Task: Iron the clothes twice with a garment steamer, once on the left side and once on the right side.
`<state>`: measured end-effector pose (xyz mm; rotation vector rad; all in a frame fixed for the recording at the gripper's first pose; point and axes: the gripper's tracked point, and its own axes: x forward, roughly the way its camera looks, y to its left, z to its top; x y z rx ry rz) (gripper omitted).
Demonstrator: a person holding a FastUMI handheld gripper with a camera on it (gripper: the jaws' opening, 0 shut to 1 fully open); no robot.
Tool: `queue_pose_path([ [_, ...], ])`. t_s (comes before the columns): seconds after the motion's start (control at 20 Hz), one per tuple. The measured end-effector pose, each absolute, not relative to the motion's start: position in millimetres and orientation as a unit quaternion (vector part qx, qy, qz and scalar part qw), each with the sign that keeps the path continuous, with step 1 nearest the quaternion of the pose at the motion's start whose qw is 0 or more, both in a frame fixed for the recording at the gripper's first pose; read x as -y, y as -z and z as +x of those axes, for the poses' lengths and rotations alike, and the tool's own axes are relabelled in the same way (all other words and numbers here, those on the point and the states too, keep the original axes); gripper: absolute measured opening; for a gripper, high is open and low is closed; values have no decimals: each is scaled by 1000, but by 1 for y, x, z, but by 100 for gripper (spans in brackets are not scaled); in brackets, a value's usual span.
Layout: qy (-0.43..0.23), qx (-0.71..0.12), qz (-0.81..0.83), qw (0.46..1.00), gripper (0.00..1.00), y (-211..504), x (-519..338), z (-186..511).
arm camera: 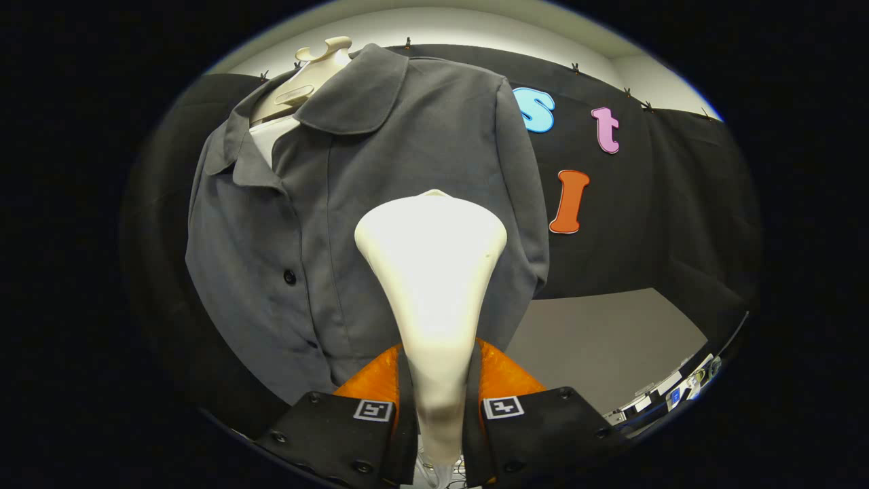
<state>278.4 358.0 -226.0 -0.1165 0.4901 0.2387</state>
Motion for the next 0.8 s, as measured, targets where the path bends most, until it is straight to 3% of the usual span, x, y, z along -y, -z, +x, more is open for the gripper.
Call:
queue_pose_path([
  [0.8, -112, -281, -44, 952, 35, 314, -342, 255],
])
